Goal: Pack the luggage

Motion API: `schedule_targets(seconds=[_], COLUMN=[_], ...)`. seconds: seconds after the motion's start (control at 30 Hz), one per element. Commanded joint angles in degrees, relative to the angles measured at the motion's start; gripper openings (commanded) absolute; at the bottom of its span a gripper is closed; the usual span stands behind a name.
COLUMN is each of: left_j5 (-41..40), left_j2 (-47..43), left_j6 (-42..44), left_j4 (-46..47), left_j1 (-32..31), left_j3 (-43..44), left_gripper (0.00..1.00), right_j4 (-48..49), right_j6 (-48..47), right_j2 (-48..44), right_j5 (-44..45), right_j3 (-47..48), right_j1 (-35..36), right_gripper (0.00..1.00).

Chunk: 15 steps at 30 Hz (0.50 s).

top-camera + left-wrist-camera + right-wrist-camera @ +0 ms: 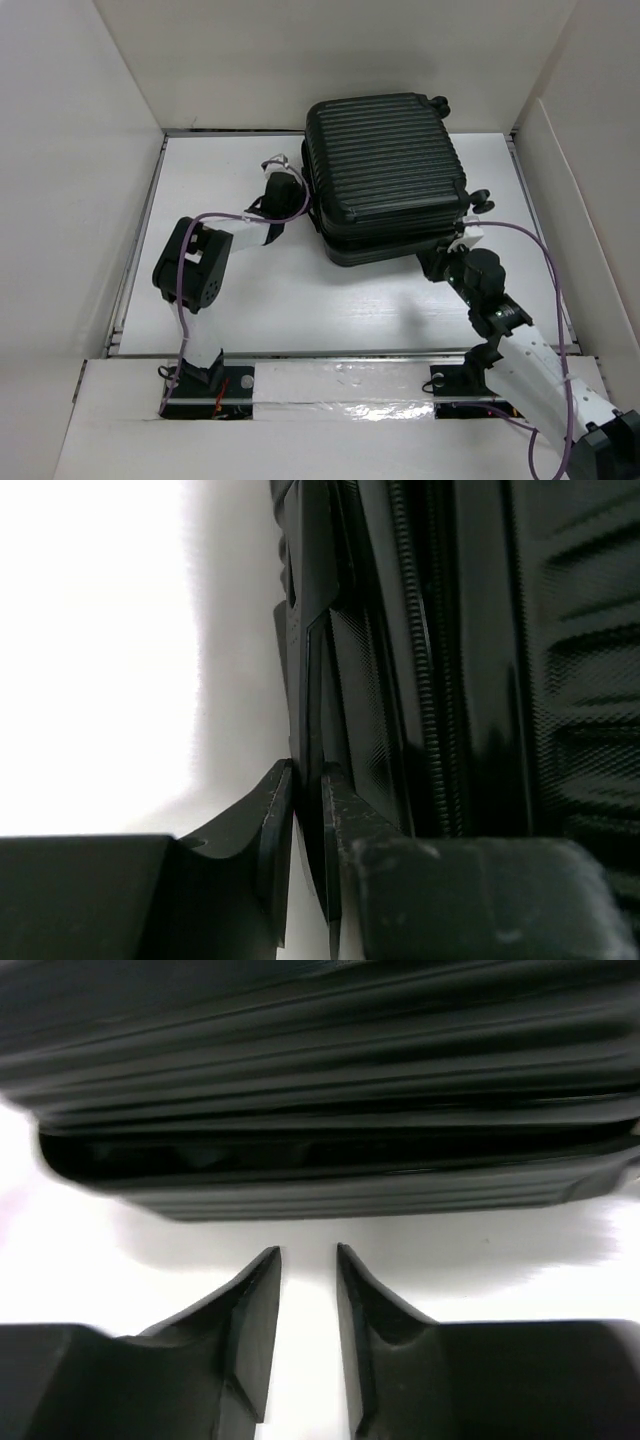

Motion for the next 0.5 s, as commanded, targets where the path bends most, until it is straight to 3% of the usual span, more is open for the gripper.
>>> schedule_targets(seconds=[0.0,0.03,0.17,0.27,0.3,0.47], left_j5=[5.3,5.6,7.9,9.4,11.2,13.7], left_j2=[-4.2,-5.1,-9.4,-11.6,-11.7,-10.9], left_j6=[-0.6,-1.5,-4.7,-6.4,-6.7,-7.4], left_j4=[-1.7,-0.3,4.1,7.1,8.4,10.8], left_j1=[5.9,6.6,9.3,12.1,13.5,14.9], left_j3=[-8.7,-11.1,-15.0,-17.2,-17.5,-18.4], left_gripper=[0.0,0.0,0.0,0.0,0.0,0.0], right_j4=[4.5,4.6,6.8,7.7,8.3,9.6], right_j6=[-0.9,-1.4,-3.7,-3.9,-3.8,-5.9], right_j2=[2.2,4.5,7.4,6.8,6.5,5.8], right_j5=[-0.5,-1.8,-5.2,-8.5,-9.4,-9.4], right_j3=[1.9,2.7,3.1,2.6,2.3,1.6], right_j1=[-2.9,-3.6,-7.4,-10.3,-10.3,-11.5], right_gripper=[0.06,0.0,0.0,0.29,0.43,0.57])
